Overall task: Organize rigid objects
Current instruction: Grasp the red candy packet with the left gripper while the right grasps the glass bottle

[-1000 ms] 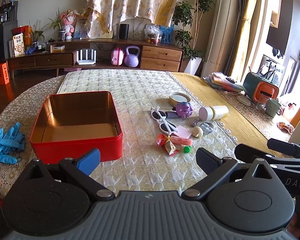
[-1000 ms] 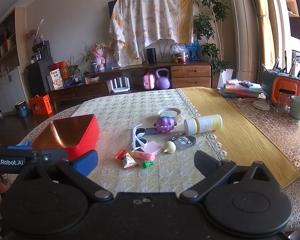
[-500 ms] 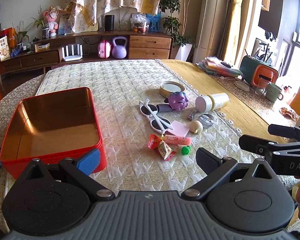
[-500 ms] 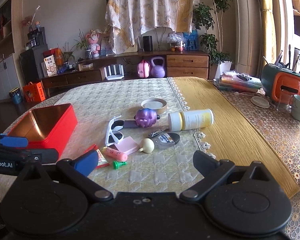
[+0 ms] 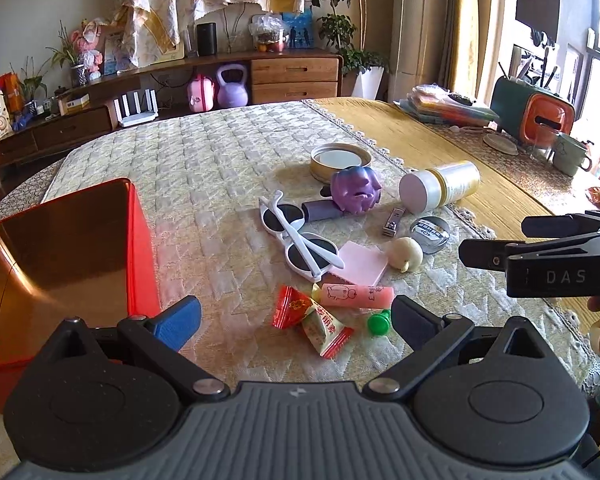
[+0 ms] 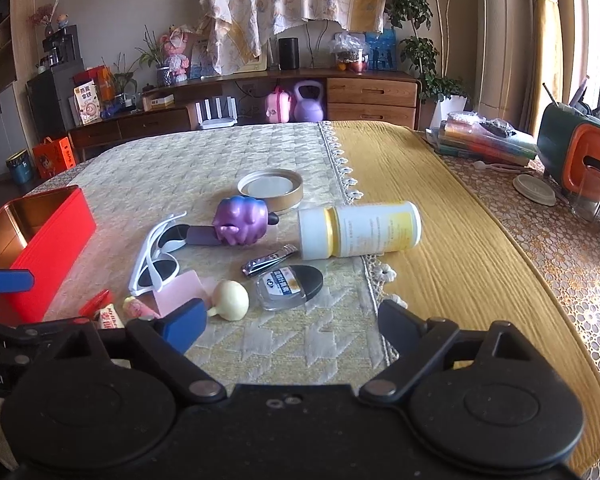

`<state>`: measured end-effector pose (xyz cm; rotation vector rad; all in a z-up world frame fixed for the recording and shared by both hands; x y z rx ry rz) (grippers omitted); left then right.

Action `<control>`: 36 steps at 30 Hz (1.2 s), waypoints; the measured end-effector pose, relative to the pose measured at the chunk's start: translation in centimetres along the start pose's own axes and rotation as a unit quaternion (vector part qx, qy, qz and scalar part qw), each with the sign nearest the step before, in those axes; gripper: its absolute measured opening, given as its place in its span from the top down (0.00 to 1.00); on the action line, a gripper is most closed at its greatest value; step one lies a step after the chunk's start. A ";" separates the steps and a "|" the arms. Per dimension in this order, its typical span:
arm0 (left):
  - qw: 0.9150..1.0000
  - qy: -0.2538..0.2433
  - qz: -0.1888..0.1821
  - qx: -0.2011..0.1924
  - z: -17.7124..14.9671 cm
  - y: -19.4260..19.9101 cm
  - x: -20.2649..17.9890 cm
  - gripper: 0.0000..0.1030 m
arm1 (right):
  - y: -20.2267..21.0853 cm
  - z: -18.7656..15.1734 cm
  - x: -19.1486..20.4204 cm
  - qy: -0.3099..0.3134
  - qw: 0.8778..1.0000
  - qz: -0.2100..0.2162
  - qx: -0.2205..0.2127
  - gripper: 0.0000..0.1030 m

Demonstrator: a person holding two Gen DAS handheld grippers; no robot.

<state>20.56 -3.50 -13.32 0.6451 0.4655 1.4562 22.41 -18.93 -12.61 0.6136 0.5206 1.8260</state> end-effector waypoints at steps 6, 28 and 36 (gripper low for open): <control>1.000 0.008 -0.003 0.019 -0.4 -2.0 0.2 0.15 | -2.4 0.3 -0.2 0.004 1.000 0.008 0.015 0.20; 0.998 0.034 -0.021 0.045 -1.3 -4.4 0.8 0.36 | -4.9 1.7 -1.2 -0.003 1.000 0.021 0.019 0.27; 0.999 0.026 -0.021 0.040 -1.1 -4.5 0.6 0.42 | -6.1 1.1 -1.5 -0.015 0.999 0.025 0.029 0.28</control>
Point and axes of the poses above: each gripper's, at about its wrist camera, not at the fingertips, and y roughly against the way its jaws point, x to its left, z to its top, the point moved 10 cm from there along -y, roughly the way its jaws point, and after that the axes turned 7 degrees about -y, right-handed, at the moved point
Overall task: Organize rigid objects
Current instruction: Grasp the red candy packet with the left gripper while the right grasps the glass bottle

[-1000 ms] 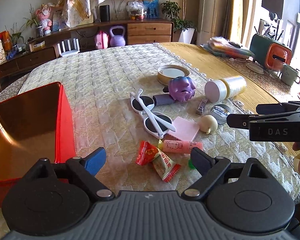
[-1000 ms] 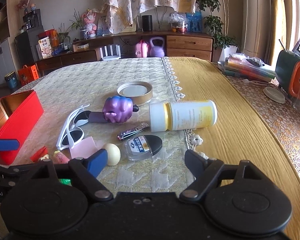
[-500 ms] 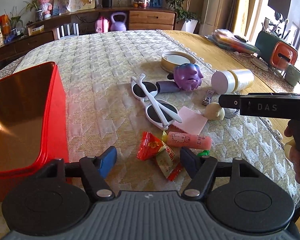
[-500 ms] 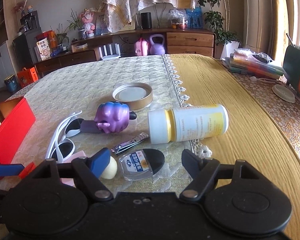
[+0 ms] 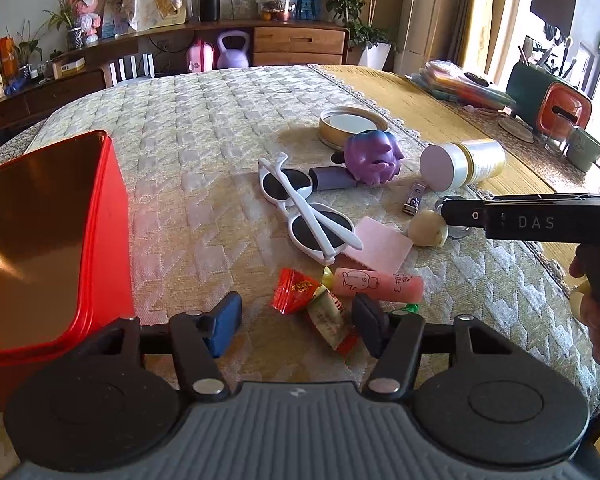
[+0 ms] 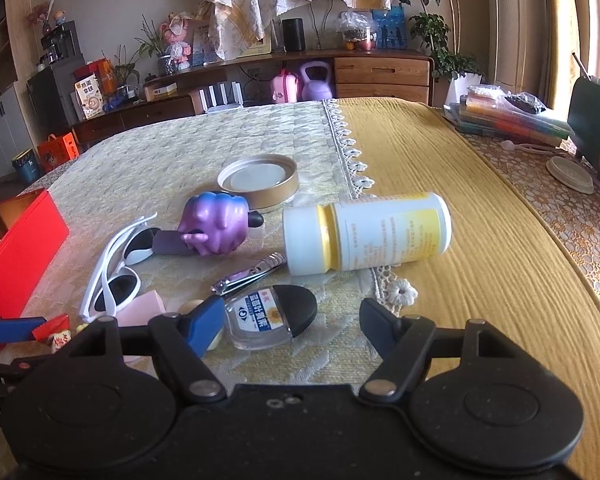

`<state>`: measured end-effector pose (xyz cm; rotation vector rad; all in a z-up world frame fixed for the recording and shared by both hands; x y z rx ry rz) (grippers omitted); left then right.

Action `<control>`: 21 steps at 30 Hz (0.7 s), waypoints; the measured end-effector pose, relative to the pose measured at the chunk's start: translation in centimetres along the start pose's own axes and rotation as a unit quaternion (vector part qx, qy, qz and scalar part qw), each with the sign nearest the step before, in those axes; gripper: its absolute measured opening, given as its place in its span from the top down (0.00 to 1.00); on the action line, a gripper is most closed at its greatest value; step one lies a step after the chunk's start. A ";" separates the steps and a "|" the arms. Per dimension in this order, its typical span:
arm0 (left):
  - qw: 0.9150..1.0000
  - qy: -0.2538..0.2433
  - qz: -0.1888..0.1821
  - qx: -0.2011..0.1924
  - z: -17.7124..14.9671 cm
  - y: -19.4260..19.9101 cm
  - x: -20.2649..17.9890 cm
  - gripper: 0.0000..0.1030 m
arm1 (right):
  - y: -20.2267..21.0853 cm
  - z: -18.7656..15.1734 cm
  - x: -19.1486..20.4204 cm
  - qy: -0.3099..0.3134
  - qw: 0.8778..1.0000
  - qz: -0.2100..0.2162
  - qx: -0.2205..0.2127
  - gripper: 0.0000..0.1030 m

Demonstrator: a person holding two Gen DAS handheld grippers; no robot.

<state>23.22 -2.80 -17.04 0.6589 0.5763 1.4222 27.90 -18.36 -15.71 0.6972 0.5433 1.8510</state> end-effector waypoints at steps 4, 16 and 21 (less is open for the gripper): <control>1.000 0.004 -0.003 0.001 0.1 0.0 0.1 0.45 | 0.0 0.0 0.9 -0.006 1.000 0.027 0.009 0.29; 1.000 0.005 -0.006 -0.001 0.2 -0.1 0.2 0.45 | 1.4 -0.5 0.0 0.056 0.998 0.027 0.009 0.26; 1.000 0.005 -0.006 -0.001 0.2 -0.1 0.1 0.45 | 0.0 -0.8 0.4 0.063 0.998 0.023 0.016 0.30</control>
Point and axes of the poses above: each gripper's, at about its wrist camera, not at the fingertips, and y roughly against the way its jaws point, x to its left, z to its top, the point moved 10 cm from there along -y, roughly the way its jaws point, and after that the axes turned 7 degrees about -y, right-handed, at the moved point
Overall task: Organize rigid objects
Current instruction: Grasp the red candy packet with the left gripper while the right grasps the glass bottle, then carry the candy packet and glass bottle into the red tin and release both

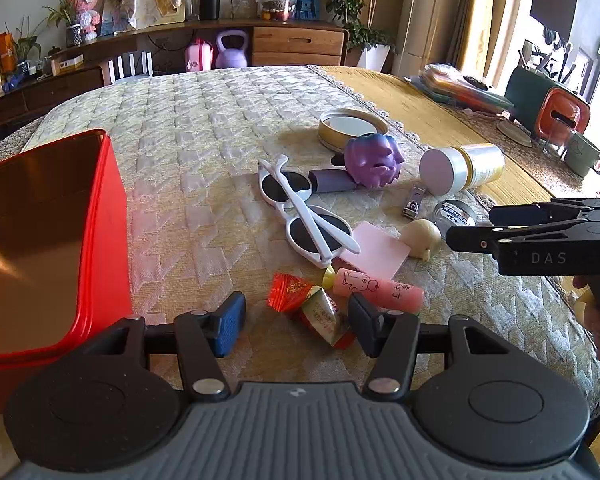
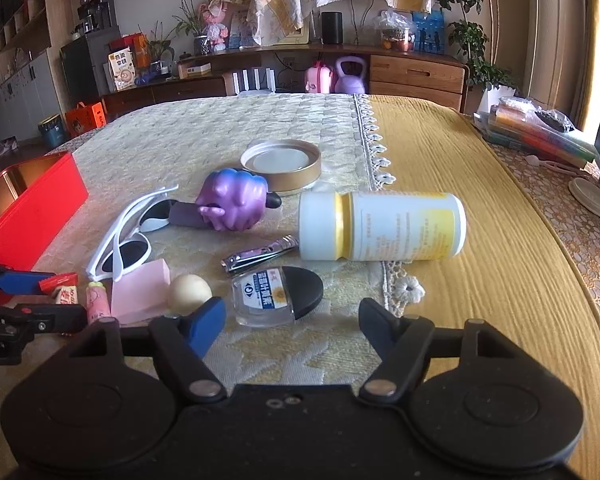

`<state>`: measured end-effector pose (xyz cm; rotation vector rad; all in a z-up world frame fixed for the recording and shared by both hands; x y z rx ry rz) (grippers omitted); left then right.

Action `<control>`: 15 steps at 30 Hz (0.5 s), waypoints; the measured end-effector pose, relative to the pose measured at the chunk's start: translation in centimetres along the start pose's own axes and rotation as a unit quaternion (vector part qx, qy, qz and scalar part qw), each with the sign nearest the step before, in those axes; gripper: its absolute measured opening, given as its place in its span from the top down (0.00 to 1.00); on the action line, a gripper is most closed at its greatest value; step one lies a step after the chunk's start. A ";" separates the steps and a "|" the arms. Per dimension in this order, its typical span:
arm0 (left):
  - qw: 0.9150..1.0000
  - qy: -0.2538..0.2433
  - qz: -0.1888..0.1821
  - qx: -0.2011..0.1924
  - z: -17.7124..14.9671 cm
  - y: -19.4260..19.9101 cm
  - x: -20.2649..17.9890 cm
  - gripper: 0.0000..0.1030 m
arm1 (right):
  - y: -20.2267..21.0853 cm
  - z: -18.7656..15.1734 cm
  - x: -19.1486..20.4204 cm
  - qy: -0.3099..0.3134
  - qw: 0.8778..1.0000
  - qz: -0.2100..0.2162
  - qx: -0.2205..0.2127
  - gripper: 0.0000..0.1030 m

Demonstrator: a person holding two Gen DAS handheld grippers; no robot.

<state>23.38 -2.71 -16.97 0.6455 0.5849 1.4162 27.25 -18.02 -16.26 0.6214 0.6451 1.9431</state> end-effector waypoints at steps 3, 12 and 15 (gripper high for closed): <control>1.000 -0.001 0.000 -0.001 0.1 0.0 0.0 0.49 | -0.6 0.1 0.4 0.009 1.000 -0.005 -0.004 0.32; 1.000 0.010 -0.004 -0.002 0.1 0.4 0.4 0.72 | 0.5 0.1 0.5 0.012 1.000 -0.022 -0.009 0.49; 1.000 0.019 -0.007 0.001 0.0 1.0 0.7 0.73 | 2.1 0.3 0.9 0.011 1.000 -0.021 -0.016 0.49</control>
Point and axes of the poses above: each gripper's, at about its wrist camera, not at the fingertips, and y roughly against the way its jaws point, x to its left, z to its top, the point moved 10 cm from there along -y, roughly the way its jaws point, and after that the axes turned 7 degrees about -y, right-handed, at the moved point
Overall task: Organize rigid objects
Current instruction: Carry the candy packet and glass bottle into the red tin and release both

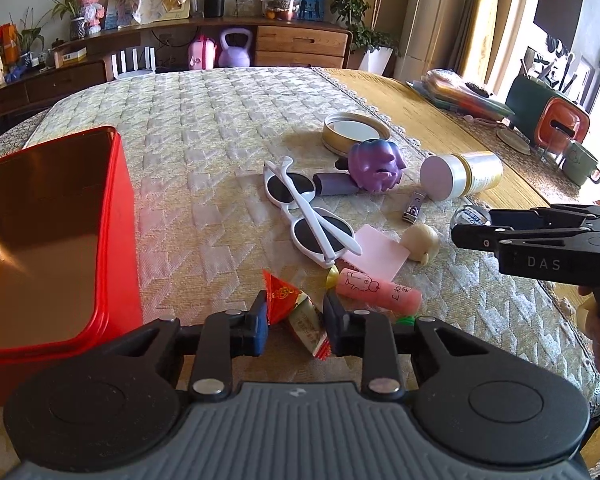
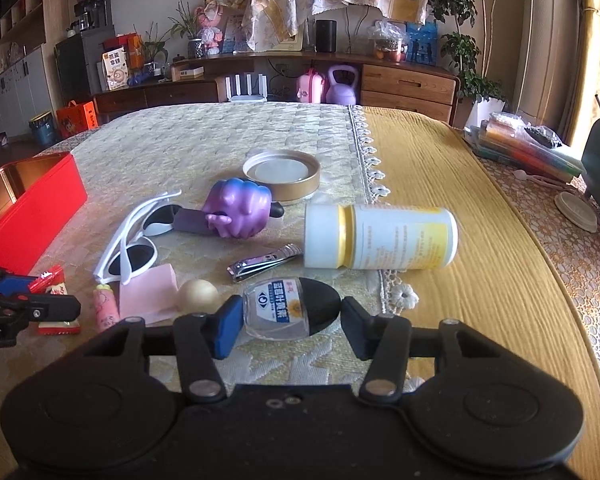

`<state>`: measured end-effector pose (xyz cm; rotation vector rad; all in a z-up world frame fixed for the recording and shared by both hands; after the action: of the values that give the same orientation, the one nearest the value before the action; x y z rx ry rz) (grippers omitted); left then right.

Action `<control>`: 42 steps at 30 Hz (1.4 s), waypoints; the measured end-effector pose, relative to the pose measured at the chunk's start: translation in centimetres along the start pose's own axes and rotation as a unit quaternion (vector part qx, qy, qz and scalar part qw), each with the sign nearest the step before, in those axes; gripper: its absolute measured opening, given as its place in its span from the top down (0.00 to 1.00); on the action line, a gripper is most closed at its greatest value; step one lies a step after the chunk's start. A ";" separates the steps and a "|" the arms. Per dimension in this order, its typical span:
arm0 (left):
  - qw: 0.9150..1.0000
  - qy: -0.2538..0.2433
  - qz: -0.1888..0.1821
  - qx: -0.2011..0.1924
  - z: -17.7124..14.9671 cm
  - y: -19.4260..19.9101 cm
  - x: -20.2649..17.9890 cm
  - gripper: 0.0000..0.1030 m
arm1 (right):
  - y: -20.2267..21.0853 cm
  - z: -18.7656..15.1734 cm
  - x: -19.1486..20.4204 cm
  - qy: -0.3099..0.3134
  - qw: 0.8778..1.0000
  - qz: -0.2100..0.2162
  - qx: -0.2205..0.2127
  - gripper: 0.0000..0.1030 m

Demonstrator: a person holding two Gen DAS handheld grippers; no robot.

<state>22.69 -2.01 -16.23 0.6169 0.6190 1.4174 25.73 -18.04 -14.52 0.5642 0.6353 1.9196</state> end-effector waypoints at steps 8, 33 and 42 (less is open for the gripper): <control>0.999 0.037 -0.011 -0.011 0.1 3.8 1.7 0.74 | 4.7 1.1 4.0 0.021 0.999 0.030 -0.015 0.49; 0.991 0.124 0.047 -0.028 1.6 9.8 18.8 0.74 | 2.9 4.2 25.4 0.127 0.982 0.141 0.007 0.49; 0.992 0.116 0.055 -0.004 2.5 6.2 22.1 0.74 | -2.0 4.0 29.5 0.153 0.977 0.141 0.040 0.49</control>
<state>21.41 20.37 -10.62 0.4903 0.7715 1.6079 17.92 10.36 -9.56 0.4296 0.8696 2.2810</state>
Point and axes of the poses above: each gripper's, at about its wrist camera, not at the fingertips, and y roughly against the way its jaws point, x to its left, z to its top, the point moved 10 cm from there along -y, roughly the way its jaws point, and after that the axes turned 7 degrees about -y, right-handed, at the moved point
